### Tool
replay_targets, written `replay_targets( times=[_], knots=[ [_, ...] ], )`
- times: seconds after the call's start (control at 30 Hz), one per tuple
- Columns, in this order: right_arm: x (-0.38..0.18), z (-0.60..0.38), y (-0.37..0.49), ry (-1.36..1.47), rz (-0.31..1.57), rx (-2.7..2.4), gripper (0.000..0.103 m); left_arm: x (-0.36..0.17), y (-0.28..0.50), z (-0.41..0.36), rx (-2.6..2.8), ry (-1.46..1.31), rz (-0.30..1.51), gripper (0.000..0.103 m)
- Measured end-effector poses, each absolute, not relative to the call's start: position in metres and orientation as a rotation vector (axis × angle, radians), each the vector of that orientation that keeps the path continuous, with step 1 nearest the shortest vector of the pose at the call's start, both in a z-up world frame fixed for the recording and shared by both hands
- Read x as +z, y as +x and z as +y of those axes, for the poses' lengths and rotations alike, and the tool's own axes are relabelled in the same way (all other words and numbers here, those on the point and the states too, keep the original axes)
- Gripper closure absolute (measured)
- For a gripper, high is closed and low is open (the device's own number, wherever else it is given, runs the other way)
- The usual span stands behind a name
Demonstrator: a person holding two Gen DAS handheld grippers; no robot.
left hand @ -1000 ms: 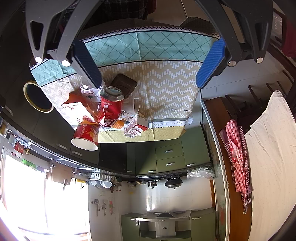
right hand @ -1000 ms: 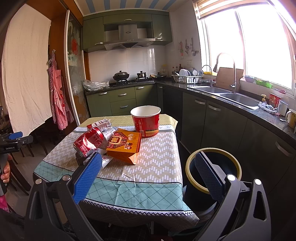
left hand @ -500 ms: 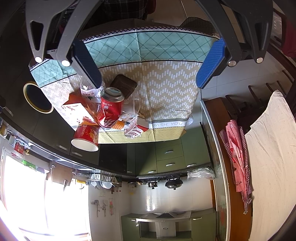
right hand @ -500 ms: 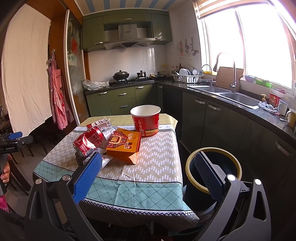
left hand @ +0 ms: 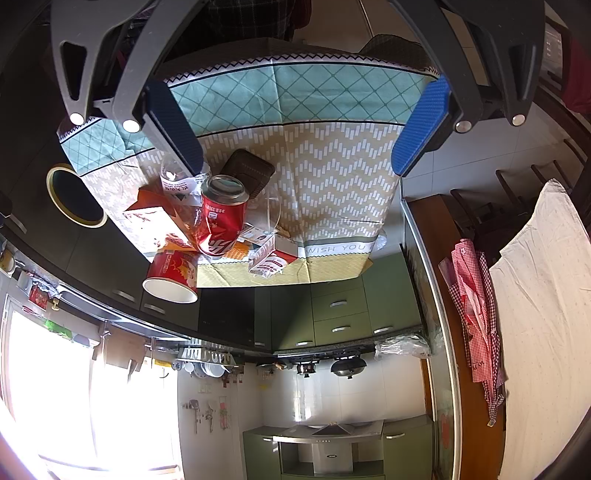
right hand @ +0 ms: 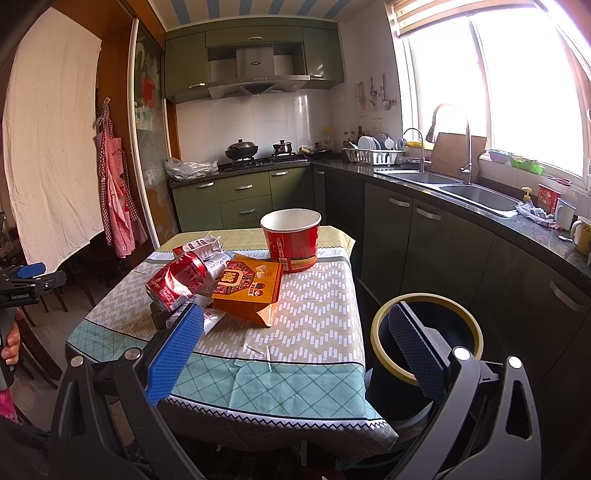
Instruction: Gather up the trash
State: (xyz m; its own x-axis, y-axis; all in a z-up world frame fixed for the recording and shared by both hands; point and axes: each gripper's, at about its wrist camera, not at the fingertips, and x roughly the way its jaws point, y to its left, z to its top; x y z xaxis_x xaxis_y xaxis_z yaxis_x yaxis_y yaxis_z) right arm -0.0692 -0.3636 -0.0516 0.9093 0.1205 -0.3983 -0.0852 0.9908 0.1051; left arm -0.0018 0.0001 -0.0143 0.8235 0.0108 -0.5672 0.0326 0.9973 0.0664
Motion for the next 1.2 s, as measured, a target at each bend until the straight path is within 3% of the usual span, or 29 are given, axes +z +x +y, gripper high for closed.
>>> replay_targets(
  times=[0.9, 1.2],
  knots=[
    [-0.053, -0.363, -0.066, 0.075, 0.428, 0.107, 0.004, -0.014, 0.001, -0.006, -0.014, 0.096, 0.603, 0.006],
    [-0.042, -0.401, -0.003, 0.040, 0.597, 0.073, 0.004, -0.004, 0.090, -0.026, -0.071, 0.169, 0.768, 0.006]
  ],
)
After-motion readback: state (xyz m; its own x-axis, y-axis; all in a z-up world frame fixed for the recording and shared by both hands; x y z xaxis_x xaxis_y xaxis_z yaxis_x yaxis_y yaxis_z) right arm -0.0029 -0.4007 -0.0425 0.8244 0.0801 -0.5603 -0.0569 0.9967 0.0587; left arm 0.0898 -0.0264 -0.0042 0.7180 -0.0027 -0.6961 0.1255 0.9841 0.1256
